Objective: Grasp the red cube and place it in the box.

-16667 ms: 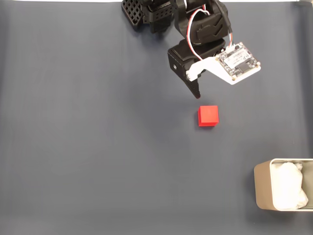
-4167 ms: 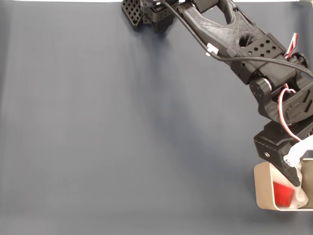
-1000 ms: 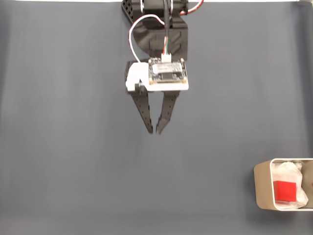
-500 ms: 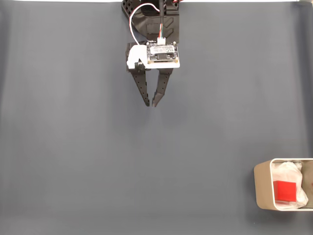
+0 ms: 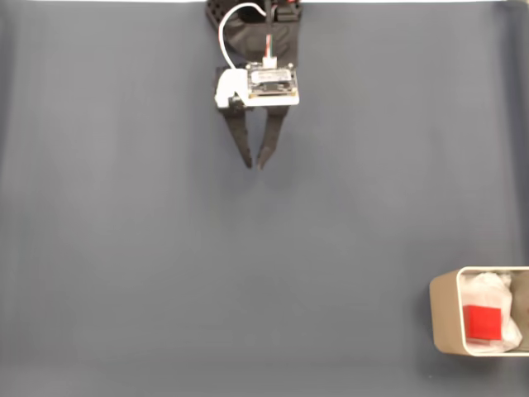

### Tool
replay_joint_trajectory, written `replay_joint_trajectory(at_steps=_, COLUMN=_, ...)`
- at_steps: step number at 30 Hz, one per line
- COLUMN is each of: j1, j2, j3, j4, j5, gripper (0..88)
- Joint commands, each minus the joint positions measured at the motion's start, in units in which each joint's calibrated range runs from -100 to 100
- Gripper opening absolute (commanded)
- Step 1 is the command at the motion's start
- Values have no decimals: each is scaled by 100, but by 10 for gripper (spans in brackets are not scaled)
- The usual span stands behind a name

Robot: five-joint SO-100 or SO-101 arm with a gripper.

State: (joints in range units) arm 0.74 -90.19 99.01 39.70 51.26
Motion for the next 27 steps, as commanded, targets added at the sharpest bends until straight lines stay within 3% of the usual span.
replay_joint_trajectory(at_steps=1, j1=-53, j2=-409, j3=81, j4=825, j5=-68, gripper=0)
replay_joint_trajectory(at_steps=14, j1=-67, j2=-964, j3=81, j4=3293, j5=-93, gripper=0)
replay_joint_trajectory(at_steps=27, j1=-53, j2=-964, j3=81, j4=3620, j5=-205, gripper=9)
